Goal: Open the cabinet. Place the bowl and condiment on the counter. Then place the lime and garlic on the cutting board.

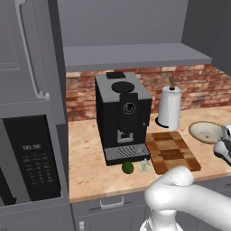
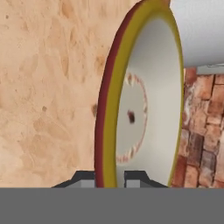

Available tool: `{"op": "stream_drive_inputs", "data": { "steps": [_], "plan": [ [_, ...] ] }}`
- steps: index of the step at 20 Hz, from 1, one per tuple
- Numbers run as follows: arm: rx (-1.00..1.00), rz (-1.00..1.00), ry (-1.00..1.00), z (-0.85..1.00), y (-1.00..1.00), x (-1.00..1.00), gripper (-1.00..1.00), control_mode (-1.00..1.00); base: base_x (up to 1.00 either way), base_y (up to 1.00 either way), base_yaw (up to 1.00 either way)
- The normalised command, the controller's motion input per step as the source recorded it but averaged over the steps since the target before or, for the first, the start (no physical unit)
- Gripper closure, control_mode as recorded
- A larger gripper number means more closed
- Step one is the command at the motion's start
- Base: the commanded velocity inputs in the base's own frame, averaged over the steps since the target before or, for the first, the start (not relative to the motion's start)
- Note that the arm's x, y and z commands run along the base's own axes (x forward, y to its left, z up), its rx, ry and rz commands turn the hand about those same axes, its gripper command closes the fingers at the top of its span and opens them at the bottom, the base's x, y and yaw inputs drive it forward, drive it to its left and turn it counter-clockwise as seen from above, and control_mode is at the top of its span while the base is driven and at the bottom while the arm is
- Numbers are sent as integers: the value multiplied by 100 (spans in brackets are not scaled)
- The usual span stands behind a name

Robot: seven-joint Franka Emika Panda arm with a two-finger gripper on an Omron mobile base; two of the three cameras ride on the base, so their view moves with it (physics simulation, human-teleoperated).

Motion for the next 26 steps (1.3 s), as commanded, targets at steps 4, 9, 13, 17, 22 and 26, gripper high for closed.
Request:
{"op": "stream_drive_inputs", "data": {
  "steps": [4,9,13,17,22,26],
  "plan": [
    [-2,0,5,-32,-12,13,100,-100,0,0,0],
    [-2,0,4,-29,-12,5,100,-100,0,0,0],
    [-2,0,2,-27,-11,0,100,-100,0,0,0],
    [-2,0,2,-20,-10,0,-100,-100,0,0,0],
    [0,0,0,-2,-8,0,-100,-100,0,0,0],
    [0,0,0,0,-6,-10,-100,-100,0,0,0]
  ]
}}
